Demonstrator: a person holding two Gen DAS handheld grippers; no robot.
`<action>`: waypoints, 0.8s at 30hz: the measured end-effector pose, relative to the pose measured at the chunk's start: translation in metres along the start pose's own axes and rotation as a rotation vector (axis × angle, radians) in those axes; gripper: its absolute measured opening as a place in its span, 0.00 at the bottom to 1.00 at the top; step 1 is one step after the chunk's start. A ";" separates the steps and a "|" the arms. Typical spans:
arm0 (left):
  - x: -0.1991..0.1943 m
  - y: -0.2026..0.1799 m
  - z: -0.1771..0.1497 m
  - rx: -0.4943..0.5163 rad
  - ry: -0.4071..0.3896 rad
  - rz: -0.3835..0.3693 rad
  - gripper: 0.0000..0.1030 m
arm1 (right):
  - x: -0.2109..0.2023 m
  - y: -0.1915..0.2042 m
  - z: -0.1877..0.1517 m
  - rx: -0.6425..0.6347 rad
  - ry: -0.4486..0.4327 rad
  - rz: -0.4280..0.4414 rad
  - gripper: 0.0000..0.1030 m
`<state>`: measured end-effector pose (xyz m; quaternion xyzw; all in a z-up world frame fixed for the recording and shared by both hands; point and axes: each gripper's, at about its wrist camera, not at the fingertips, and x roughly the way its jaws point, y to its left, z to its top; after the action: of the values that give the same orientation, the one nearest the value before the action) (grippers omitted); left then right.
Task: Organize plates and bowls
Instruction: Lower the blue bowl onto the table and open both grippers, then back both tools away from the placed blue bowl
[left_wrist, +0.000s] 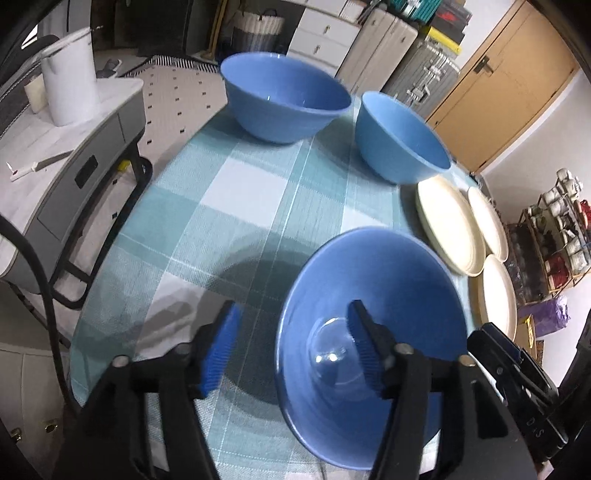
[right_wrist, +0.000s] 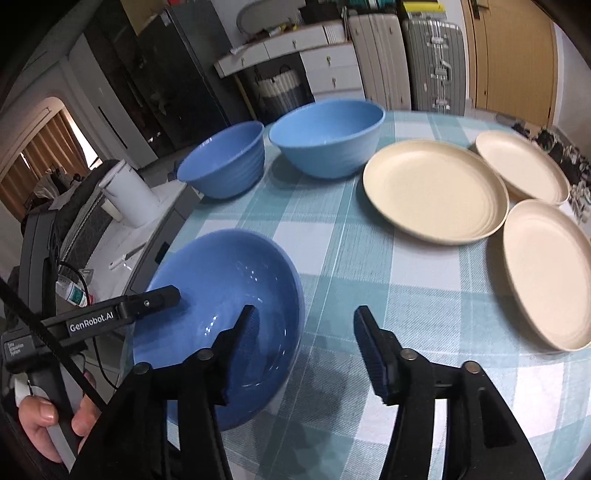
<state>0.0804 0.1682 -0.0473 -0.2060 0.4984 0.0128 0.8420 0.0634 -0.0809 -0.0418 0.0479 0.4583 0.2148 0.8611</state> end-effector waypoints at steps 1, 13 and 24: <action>-0.004 0.000 0.000 -0.001 -0.024 -0.002 0.78 | -0.004 -0.001 -0.001 -0.004 -0.019 0.000 0.66; -0.039 -0.026 -0.006 0.111 -0.234 0.003 0.87 | -0.053 -0.008 -0.022 -0.103 -0.270 -0.033 0.86; -0.050 -0.064 -0.024 0.281 -0.366 0.110 0.95 | -0.075 -0.015 -0.039 -0.122 -0.386 -0.073 0.95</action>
<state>0.0492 0.1104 0.0064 -0.0536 0.3447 0.0264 0.9368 0.0006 -0.1296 -0.0107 0.0192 0.2722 0.1974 0.9416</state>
